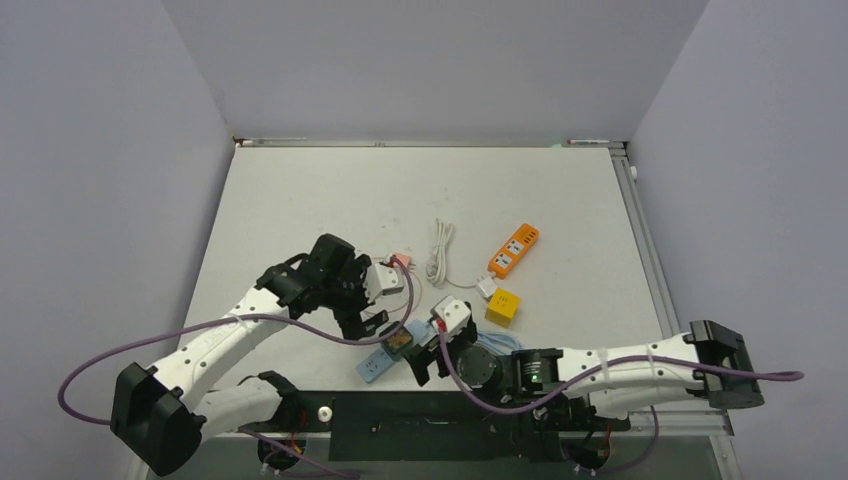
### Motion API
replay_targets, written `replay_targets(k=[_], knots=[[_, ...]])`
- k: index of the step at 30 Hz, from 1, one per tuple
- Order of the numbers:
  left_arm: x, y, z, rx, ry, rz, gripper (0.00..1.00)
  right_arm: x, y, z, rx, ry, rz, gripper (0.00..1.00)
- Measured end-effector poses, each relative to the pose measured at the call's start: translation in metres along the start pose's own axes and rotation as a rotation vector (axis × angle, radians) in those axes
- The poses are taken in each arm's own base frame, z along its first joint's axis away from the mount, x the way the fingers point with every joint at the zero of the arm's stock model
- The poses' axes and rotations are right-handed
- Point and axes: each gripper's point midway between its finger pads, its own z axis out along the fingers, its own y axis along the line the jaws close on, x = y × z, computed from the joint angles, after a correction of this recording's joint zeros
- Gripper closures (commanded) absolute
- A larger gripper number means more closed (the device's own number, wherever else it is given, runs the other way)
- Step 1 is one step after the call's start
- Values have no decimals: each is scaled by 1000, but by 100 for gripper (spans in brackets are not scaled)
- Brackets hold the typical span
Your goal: Insert the plug
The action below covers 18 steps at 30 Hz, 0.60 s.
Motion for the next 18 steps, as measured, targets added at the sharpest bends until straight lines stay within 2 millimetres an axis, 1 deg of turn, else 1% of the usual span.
replay_targets(k=[2,4,6,8,11,14,18], knots=[[-8,5,-6,-4,-31,-24,4,-11,-12,-11,13,-10,28,10],[-17,5,-9,9,-64,-28,4,-23,-33,-20,54,-29,71,10],[-26,-2,-9,39,-84,-30,4,-32,-60,-23,121,-41,110,10],[-31,-12,-4,79,-84,-29,4,-35,-90,-24,201,-40,140,9],[-32,-30,9,144,-49,-24,4,-31,-131,-22,316,3,162,8],[-31,-41,20,183,-16,-19,4,-27,-152,-18,376,56,174,7],[-27,-46,34,202,33,-6,4,-25,-174,-11,438,113,198,7]])
